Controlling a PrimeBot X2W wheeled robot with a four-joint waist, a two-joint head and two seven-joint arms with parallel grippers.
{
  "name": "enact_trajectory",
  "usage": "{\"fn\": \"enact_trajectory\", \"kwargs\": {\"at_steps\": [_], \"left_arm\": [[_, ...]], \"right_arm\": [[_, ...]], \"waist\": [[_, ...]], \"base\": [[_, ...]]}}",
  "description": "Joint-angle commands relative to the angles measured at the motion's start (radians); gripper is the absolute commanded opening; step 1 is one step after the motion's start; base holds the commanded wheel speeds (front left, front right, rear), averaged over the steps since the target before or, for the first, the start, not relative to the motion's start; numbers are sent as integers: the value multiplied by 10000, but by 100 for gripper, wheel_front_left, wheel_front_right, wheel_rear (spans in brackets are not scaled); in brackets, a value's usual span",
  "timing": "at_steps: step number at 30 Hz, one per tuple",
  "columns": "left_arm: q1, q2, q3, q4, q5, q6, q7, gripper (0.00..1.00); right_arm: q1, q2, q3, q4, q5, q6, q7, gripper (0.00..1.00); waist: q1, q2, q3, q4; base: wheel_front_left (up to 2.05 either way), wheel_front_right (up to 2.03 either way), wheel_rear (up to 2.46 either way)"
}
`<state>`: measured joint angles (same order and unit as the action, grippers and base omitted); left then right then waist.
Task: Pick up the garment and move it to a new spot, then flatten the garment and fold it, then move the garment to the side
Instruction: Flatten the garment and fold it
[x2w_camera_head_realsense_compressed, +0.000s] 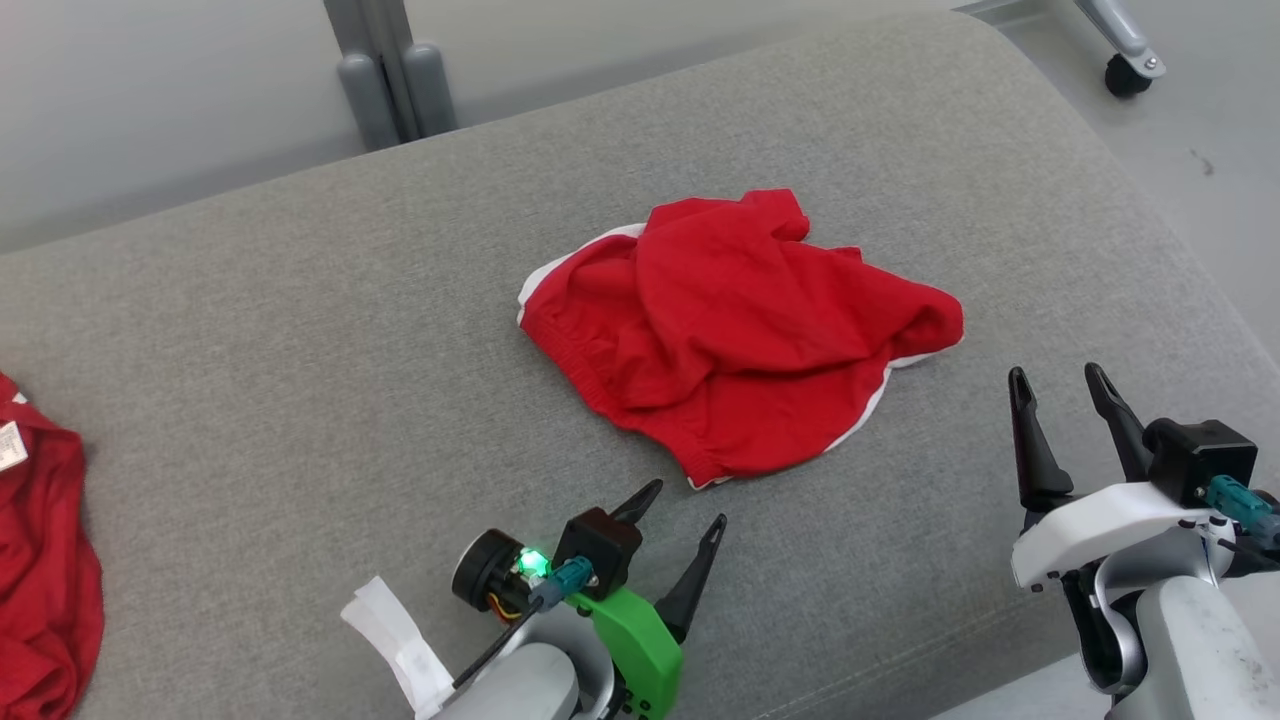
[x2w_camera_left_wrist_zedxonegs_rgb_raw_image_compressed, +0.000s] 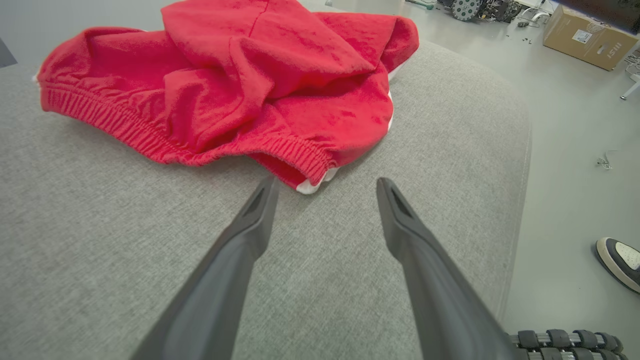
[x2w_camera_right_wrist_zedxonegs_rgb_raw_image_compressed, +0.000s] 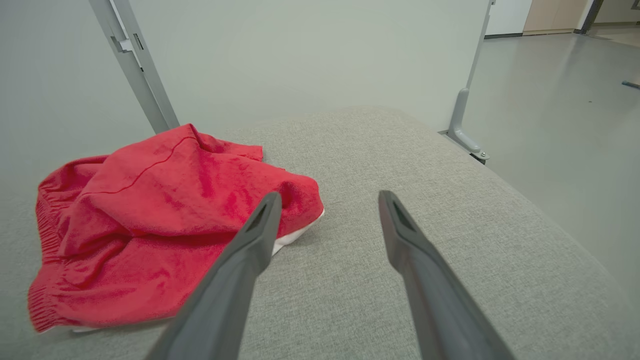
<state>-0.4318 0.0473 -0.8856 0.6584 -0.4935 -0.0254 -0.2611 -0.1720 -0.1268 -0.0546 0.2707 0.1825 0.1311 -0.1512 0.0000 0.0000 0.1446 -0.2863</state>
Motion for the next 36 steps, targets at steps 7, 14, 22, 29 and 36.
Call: {"fn": "enact_trajectory", "kwargs": {"at_steps": [7,14,22,29,36], "left_arm": [[-746,57,-401,711,-442,373,-39,100],[-1098,60,-570,904,-727,535,-45,23],[-1070,60,-226,800,-950,692,-34,0],[-588,64,831,150,-471,884,-33,0],[85,290,2157,-554,191,965,-33,0]], "right_arm": [[-213,63,-17,51,51,-6,-129,100],[-274,127,-33,135,54,-6,-252,100],[-310,179,-101,253,-16,-6,-293,100],[-103,50,-186,305,-24,-6,-219,100],[58,51,-54,419,16,-6,-86,100]], "waist": [[0,0,519,-767],[0,0,672,-893],[0,0,593,-600],[0,0,162,123],[0,0,-285,928]], "base": [[0,0,0],[0,0,0],[0,0,0],[0,0,0],[0,0,0]]}}
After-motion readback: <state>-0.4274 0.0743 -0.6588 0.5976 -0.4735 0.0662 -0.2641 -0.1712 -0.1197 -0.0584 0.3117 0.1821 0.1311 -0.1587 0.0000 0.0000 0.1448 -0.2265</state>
